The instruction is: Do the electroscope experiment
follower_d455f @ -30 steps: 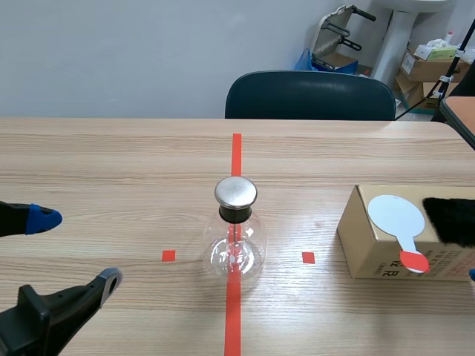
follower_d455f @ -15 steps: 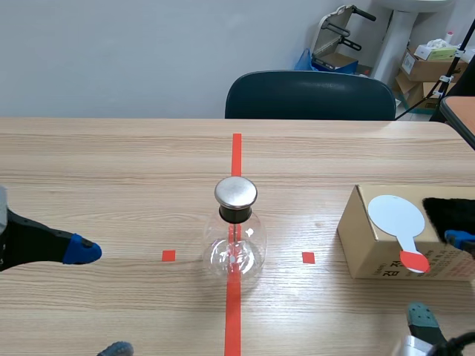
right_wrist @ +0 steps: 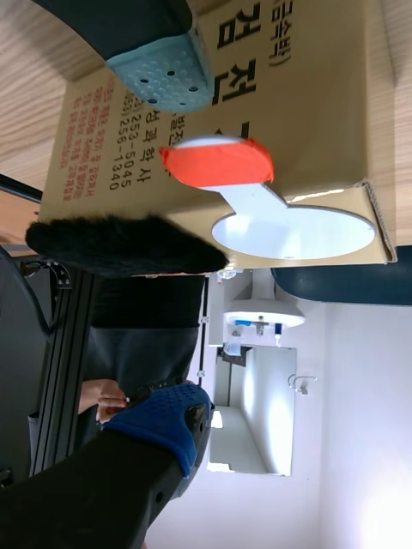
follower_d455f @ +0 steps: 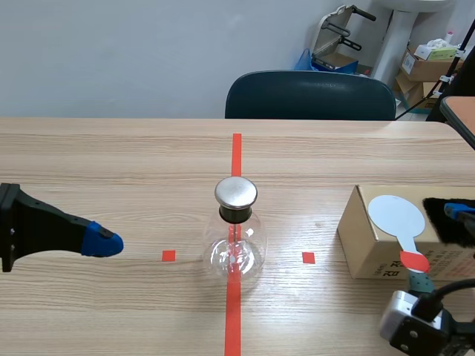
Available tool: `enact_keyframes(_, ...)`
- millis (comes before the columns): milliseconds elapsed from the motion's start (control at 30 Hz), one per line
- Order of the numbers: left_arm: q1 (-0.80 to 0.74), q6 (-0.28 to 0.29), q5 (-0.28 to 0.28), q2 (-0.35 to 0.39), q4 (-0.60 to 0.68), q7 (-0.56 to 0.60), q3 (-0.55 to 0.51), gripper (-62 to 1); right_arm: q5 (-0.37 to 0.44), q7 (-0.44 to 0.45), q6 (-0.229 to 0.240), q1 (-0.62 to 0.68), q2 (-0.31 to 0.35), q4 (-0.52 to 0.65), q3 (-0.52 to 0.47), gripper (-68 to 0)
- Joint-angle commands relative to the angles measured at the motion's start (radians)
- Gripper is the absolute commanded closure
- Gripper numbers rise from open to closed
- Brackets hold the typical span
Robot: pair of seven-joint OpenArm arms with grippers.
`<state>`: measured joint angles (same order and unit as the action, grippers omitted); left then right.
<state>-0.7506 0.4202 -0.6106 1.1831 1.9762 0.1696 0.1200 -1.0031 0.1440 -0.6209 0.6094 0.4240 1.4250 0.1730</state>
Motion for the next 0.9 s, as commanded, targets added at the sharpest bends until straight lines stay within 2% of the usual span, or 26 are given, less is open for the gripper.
enact_keyframes(0, -0.003, 0.005, -0.007, 0.013, 0.028, 0.028, 0.018, -62.3, 0.0, -0.004, -0.008, -0.021, 0.013, -0.007, 0.01, -67.9)
enact_keyframes(200, -0.003, 0.006, -0.007, 0.051, 0.039, 0.078, 0.019, -62.3, 0.006, -0.004, -0.008, -0.068, 0.013, -0.049, 0.045, -67.9)
enact_keyframes(433, -0.003, 0.006, -0.007, 0.05, 0.04, 0.103, 0.019, -62.3, -0.026, -0.004, -0.007, -0.08, -0.019, -0.055, 0.058, -67.9)
enact_keyframes(767, -0.002, 0.006, -0.006, 0.05, 0.041, 0.124, 0.019, -62.3, -0.027, 0.004, -0.007, -0.08, -0.019, -0.055, 0.058, -67.9)
enact_keyframes(800, -0.002, 0.006, -0.006, 0.05, 0.041, 0.121, 0.019, -62.3, -0.027, 0.004, -0.007, -0.08, -0.019, -0.055, 0.058, -67.4)
enact_keyframes(867, -0.002, 0.006, -0.006, 0.05, 0.041, 0.118, 0.019, -62.3, -0.027, 0.003, -0.007, -0.08, -0.019, -0.055, 0.058, -62.0)
